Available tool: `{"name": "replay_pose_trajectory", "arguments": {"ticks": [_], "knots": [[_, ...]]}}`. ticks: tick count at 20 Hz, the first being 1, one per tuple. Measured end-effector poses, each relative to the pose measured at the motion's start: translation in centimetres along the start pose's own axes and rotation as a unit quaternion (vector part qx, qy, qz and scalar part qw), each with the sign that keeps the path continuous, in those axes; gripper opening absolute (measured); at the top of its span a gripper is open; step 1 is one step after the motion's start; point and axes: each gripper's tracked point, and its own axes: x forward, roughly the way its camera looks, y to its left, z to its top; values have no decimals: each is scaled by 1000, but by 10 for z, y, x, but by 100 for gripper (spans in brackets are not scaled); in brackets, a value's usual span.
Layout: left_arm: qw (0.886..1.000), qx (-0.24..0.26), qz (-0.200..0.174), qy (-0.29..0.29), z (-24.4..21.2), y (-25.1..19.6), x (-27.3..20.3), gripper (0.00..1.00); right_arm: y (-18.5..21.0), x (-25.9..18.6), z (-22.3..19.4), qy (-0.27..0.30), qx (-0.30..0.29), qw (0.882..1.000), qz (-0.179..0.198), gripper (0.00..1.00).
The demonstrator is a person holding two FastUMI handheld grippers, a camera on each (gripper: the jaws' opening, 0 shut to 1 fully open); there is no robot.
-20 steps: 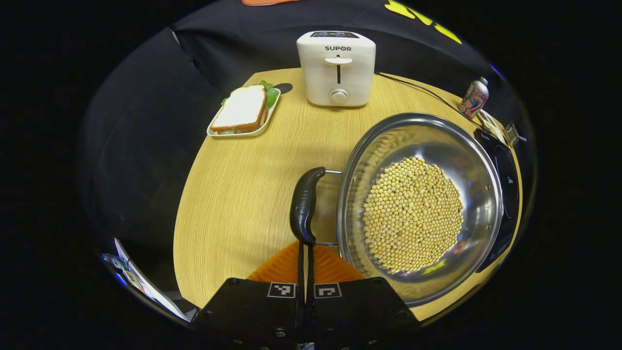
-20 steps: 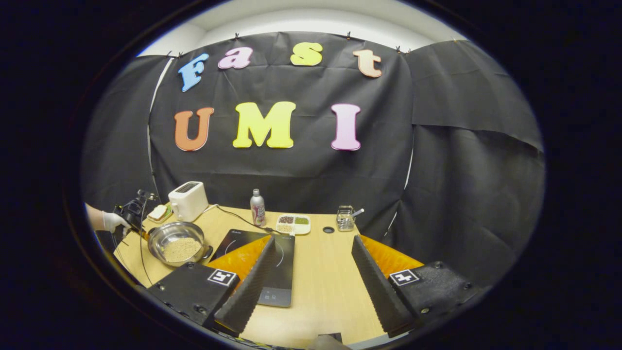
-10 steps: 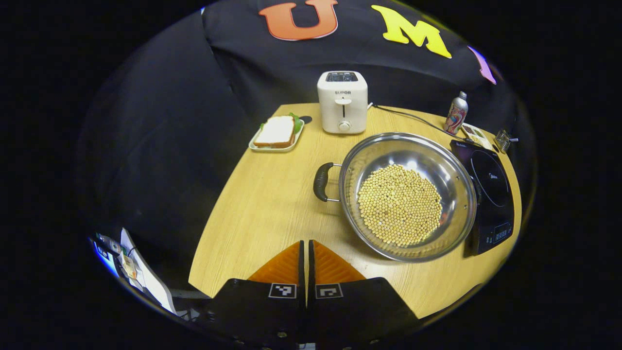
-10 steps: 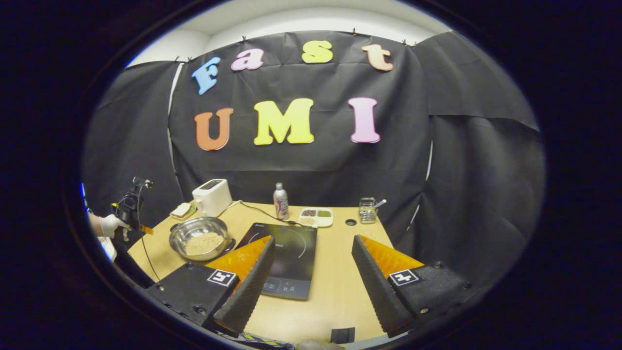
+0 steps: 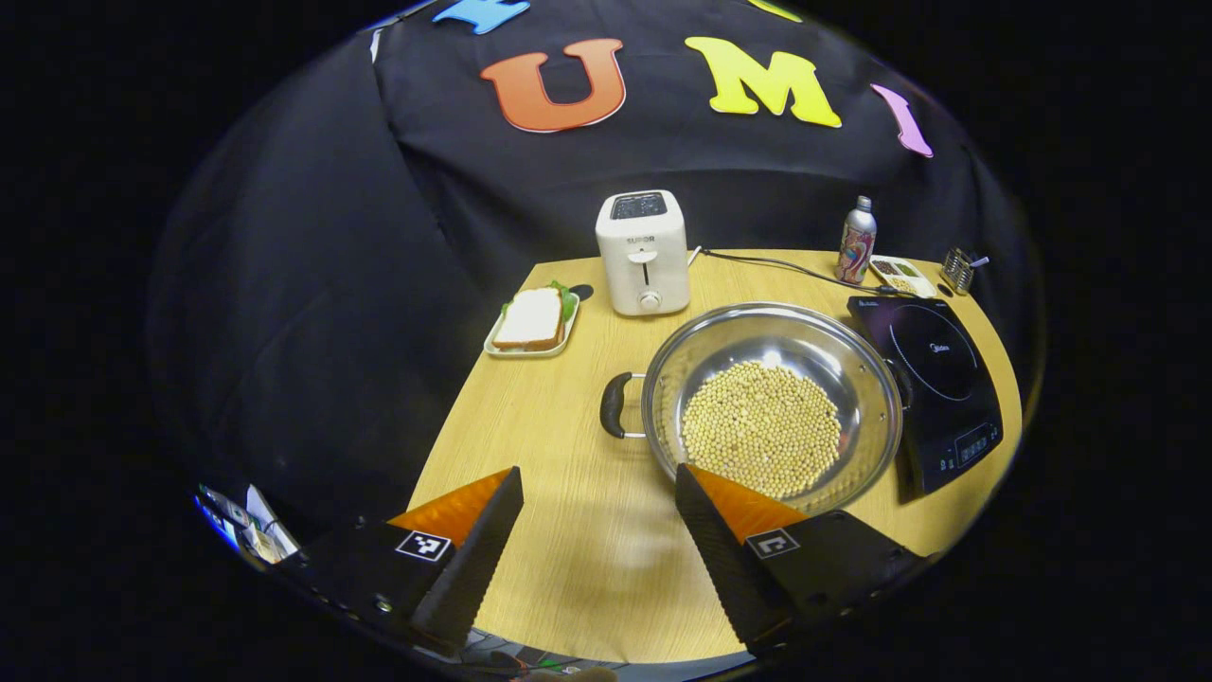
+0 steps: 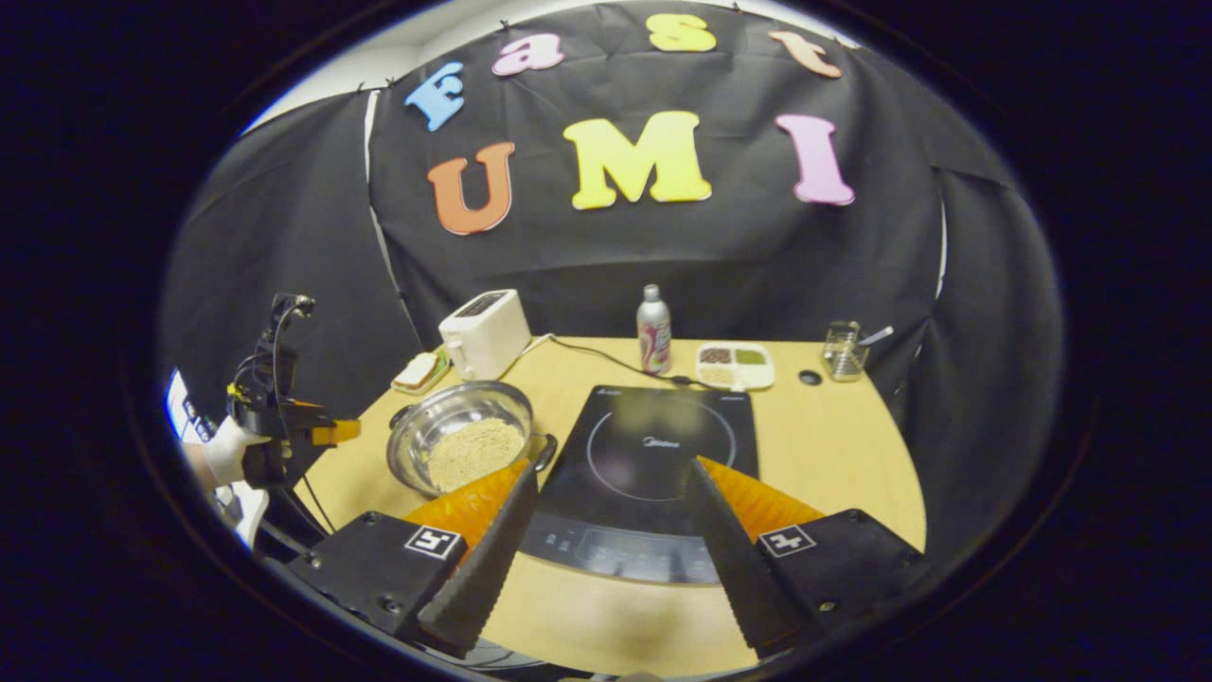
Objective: First push the handle of the pot to place it horizontally, then grasp the pot with both hands and set it on the induction cooktop.
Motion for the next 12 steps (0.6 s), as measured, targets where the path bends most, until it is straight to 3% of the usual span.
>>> {"name": "replay_pose_trajectory", "arguments": {"ticks": [6,12], "knots": [[999,7,-39,27,13,-2,74,97,55,117,-29,107,52,993,10,96],[995,9,-60,85,1,-3,117,97,73,178,-46,163,48,985,2,96]]}}
